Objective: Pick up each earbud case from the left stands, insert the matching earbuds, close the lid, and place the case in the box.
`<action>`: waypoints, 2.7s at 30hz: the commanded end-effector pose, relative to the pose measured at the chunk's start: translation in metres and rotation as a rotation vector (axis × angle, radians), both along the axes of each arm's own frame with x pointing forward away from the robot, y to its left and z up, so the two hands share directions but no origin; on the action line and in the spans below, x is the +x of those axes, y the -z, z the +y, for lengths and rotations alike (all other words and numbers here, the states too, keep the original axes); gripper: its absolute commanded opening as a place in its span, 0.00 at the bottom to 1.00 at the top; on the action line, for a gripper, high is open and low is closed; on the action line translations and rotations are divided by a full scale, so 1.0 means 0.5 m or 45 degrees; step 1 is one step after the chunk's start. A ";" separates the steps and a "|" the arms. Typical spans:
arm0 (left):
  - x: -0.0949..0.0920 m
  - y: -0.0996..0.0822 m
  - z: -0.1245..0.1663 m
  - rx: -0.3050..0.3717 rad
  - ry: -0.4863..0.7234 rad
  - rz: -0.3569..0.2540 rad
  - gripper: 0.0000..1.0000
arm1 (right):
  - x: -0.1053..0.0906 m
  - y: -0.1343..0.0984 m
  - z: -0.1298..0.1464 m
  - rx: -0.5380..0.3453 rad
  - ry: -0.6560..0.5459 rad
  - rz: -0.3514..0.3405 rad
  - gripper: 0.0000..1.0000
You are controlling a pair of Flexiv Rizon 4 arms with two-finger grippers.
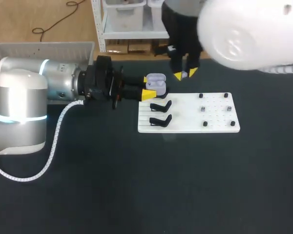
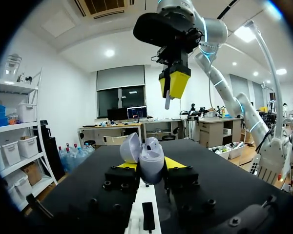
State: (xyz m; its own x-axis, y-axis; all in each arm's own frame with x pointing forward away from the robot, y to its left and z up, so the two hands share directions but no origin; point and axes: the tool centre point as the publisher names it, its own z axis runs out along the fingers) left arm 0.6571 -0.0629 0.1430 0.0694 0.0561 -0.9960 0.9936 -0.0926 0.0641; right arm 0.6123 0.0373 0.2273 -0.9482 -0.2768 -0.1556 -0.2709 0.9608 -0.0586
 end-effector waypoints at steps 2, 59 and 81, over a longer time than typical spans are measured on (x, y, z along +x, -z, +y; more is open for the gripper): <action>-0.002 0.000 0.000 -0.001 -0.005 -0.002 0.00 | 0.011 -0.002 0.010 -0.015 0.003 0.026 0.00; -0.002 0.000 0.000 -0.001 -0.005 -0.002 0.00 | 0.038 0.069 0.123 0.036 -0.365 0.142 0.00; -0.002 0.000 0.000 -0.001 -0.005 -0.002 0.00 | 0.056 0.076 0.122 0.049 -0.351 0.127 0.00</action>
State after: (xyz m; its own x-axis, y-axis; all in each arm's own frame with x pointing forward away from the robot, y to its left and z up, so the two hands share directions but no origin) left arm 0.6571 -0.0629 0.1431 0.0695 0.0560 -0.9960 0.9936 -0.0925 0.0641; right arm 0.6406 0.0987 0.1896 -0.8495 -0.5218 -0.0782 -0.5244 0.8513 0.0171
